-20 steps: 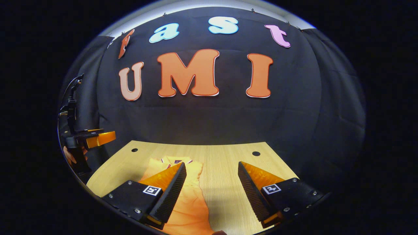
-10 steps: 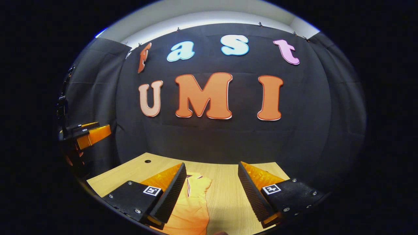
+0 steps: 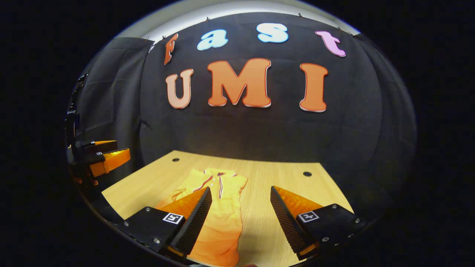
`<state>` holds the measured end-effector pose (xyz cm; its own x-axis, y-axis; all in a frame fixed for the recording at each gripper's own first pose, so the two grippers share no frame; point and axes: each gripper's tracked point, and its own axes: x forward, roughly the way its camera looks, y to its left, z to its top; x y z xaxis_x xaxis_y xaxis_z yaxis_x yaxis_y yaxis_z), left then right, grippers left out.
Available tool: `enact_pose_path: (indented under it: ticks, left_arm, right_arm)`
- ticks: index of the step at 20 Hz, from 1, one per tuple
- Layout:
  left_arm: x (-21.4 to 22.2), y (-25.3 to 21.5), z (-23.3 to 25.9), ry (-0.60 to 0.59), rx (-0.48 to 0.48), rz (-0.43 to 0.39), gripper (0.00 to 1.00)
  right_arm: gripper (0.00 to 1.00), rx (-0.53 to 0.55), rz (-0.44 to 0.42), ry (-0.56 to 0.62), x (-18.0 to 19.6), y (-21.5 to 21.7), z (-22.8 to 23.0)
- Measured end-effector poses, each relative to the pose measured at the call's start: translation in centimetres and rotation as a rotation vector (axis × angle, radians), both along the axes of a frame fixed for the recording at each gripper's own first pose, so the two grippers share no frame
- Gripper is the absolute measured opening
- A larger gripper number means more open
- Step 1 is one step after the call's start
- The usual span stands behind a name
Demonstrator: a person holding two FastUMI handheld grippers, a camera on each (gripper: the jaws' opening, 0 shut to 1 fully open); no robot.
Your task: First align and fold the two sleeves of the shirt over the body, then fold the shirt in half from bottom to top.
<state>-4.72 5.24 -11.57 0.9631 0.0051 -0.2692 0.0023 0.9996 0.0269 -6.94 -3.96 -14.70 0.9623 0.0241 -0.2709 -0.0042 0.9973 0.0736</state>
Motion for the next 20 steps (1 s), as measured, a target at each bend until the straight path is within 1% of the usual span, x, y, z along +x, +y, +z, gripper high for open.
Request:
enact_pose_path:
  ticks: [2, 3, 7, 9, 14, 15, 17, 20]
  left_arm:
    - [-1.0, 0.5, -4.1, 0.128, -0.024, -0.004, 0.98]
    - [-1.0, 0.7, -5.6, 0.175, -0.029, -0.007, 0.98]
    - [-3.2, 1.4, -11.5, 0.402, -0.037, -0.024, 0.99]
    - [-4.3, 1.4, -14.1, 0.475, -0.051, -0.040, 0.99]
    - [-6.1, 0.7, -19.4, 0.654, -0.088, -0.079, 0.99]
    - [-6.4, 0.8, -20.6, 0.680, -0.100, -0.073, 0.99]
    - [-7.0, 1.6, -23.9, 0.770, -0.117, -0.057, 0.99]
    - [-8.0, 1.5, -26.2, 0.852, -0.153, -0.060, 1.00]
  right_arm:
    - [0.96, 0.012, 0.007, 0.101, -1.3, 0.1, -3.7]
    - [0.96, 0.023, 0.012, 0.157, -2.1, 0.4, -5.5]
    - [0.97, 0.067, 0.033, 0.345, -4.2, 2.1, -11.4]
    - [0.97, 0.065, 0.045, 0.418, -5.0, 2.9, -13.7]
    - [0.97, 0.079, 0.056, 0.572, -7.2, 4.5, -17.1]
    - [0.97, 0.083, 0.062, 0.603, -7.7, 4.7, -18.1]
    - [0.97, 0.099, 0.071, 0.665, -8.1, 5.3, -19.8]
    - [0.97, 0.139, 0.066, 0.752, -8.6, 6.2, -22.0]
